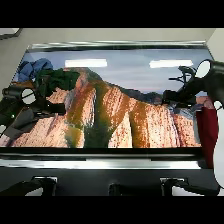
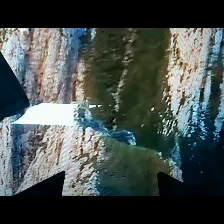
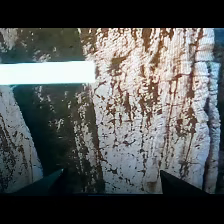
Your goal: Fold the shirts.
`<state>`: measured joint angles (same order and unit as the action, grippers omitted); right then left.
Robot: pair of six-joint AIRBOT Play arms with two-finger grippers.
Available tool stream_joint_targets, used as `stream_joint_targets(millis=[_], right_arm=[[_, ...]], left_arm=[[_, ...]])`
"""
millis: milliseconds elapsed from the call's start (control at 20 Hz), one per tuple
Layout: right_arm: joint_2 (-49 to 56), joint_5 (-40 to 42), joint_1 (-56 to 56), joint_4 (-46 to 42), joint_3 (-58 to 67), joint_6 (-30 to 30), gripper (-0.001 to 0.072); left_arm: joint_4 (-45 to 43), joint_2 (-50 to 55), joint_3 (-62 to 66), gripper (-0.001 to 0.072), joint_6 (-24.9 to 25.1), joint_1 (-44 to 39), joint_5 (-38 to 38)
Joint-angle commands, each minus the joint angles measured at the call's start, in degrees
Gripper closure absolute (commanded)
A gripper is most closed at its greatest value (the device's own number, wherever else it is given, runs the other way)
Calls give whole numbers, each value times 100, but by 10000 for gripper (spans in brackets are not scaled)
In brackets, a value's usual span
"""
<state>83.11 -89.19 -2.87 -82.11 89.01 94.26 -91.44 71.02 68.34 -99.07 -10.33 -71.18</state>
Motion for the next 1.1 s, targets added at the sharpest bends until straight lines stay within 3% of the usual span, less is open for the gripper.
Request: stream_joint_targets(millis=[0,150,200,300,450,650,750,900,1050], right_arm=[[2,125,2,-15,0,0,16],[2,173,2,-24,0,-42,15],[2,245,2,-22,0,-61,16],[2,339,2,-26,0,-61,15],[2,404,2,31,0,-57,16],[4,404,2,212,0,-39,25],[2,396,2,337,0,-37,25],[2,363,2,527,0,20,25],[4,409,2,647,0,140,25]], left_arm=[[0,0,-2,24,-2,-4,129],[22,-2,9,22,2,-11,70],[-70,0,76,-13,52,9,0],[-597,0,577,-13,68,328,-341],[-1202,0,1534,-13,22,1845,-804],[-146,90,1233,-13,-186,4247,-988],[245,195,575,-13,-302,4937,-608],[774,273,-358,-13,-282,5351,516],[1882,533,-887,-13,245,5324,1408]])
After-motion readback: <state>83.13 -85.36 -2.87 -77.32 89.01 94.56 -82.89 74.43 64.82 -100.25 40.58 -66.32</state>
